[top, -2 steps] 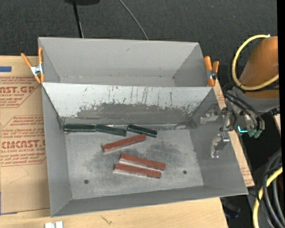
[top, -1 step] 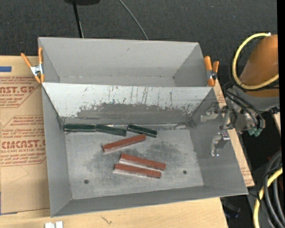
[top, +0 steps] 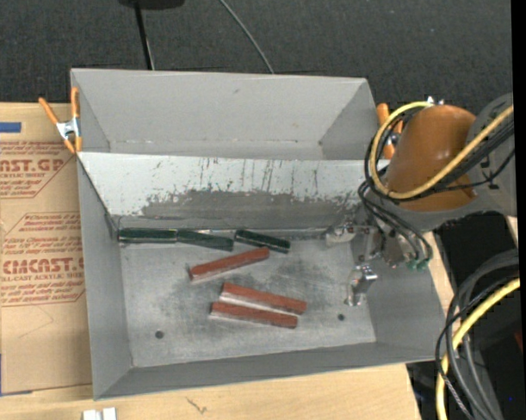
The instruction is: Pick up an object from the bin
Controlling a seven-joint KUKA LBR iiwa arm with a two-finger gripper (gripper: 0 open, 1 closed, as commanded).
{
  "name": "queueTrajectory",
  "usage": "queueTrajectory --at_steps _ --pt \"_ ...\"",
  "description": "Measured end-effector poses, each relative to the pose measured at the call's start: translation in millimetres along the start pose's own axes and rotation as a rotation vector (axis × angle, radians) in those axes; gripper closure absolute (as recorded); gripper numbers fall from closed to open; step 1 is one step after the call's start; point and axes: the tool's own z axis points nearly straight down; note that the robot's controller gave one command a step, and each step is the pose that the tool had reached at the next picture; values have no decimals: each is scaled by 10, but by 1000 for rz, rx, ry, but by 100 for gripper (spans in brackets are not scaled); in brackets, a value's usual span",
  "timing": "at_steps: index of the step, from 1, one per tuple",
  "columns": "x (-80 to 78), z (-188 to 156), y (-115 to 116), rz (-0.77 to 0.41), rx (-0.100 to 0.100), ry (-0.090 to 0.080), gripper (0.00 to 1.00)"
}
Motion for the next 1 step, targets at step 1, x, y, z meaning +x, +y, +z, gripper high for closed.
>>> queueTrajectory --at_steps 1 --pt "230 -61 503 -81 -3 8 0"
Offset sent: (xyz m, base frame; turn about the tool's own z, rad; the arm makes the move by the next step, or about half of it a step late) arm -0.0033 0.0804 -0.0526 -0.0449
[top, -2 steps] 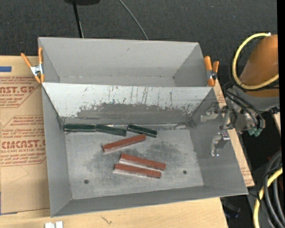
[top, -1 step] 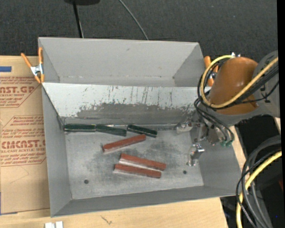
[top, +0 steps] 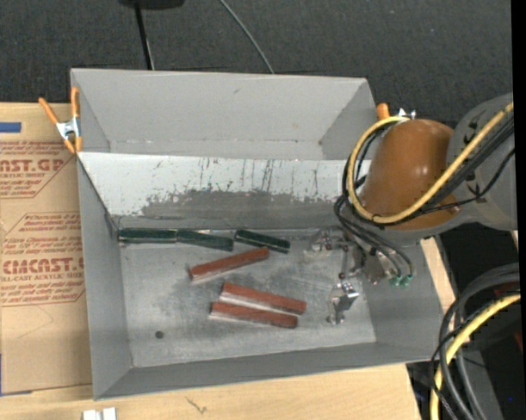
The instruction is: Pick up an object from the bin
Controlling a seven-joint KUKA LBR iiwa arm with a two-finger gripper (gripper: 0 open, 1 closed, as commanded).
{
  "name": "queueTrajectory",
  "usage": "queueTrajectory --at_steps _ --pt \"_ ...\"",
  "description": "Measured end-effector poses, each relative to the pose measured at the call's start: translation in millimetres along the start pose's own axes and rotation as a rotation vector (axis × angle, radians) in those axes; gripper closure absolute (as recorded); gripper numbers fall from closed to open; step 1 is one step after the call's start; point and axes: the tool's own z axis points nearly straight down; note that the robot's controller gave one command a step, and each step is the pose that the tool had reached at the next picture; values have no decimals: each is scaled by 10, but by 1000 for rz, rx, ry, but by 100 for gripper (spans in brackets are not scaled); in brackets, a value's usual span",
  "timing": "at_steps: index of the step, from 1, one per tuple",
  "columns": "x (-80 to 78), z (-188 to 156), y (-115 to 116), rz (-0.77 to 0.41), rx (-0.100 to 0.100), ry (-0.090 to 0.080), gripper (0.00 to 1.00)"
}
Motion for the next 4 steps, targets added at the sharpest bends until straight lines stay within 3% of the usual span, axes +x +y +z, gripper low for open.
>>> queueTrajectory --at_steps 1,2,3,4 --pt "-296 605 292 35 0 -3 0" --pt "60 865 818 0 3 -10 0" --pt "-142 865 864 131 -3 4 100" --pt "-142 864 865 131 -3 4 100"
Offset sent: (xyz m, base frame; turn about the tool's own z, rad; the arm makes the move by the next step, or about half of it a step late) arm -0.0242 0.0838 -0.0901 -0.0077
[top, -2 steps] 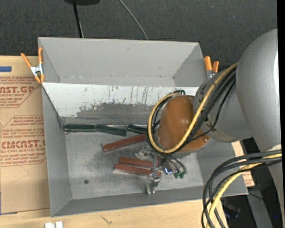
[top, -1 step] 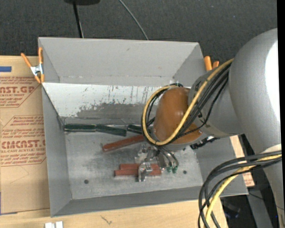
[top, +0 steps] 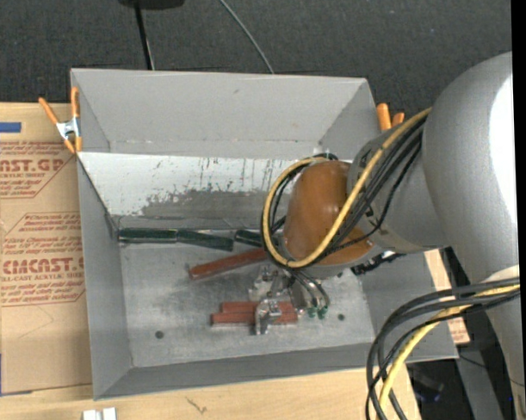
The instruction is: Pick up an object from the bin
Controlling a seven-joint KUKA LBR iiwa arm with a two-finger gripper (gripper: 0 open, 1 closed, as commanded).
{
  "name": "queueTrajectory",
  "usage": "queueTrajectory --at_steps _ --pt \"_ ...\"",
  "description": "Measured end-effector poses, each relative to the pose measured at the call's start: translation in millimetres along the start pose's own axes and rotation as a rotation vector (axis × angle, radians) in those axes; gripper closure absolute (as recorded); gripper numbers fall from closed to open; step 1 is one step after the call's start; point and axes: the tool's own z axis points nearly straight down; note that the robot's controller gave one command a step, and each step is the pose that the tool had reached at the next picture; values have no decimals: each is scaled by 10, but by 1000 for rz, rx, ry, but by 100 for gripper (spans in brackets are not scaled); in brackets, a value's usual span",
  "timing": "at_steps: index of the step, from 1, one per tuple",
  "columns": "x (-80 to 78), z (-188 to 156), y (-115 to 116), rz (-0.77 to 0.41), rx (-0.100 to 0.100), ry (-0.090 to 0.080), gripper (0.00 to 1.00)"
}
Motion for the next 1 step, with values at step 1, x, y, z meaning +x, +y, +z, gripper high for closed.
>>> queueTrajectory --at_steps 1 --pt "9 -31 1 0 0 1 100"
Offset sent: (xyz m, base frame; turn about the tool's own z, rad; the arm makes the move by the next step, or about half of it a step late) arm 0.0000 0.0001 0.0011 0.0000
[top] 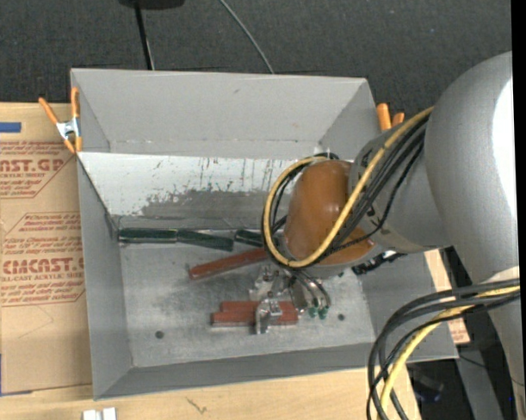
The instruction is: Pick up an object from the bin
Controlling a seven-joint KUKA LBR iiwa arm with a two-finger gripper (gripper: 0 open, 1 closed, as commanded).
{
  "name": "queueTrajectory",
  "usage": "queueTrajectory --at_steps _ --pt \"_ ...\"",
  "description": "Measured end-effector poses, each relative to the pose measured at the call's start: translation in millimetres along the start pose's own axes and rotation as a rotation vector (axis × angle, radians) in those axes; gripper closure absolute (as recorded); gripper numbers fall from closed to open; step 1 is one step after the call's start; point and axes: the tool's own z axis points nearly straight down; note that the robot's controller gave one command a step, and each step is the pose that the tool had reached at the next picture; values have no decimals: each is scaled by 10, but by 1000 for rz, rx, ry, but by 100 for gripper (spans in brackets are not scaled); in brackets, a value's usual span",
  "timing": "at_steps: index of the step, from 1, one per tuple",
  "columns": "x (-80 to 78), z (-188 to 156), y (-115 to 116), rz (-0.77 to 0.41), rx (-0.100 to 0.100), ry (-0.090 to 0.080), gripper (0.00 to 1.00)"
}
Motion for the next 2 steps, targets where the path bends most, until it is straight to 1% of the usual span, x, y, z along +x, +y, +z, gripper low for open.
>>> queueTrajectory --at_steps 1,2 --pt "8 -141 -3 1 1 -2 100" --pt "15 -321 -8 1 2 0 100"
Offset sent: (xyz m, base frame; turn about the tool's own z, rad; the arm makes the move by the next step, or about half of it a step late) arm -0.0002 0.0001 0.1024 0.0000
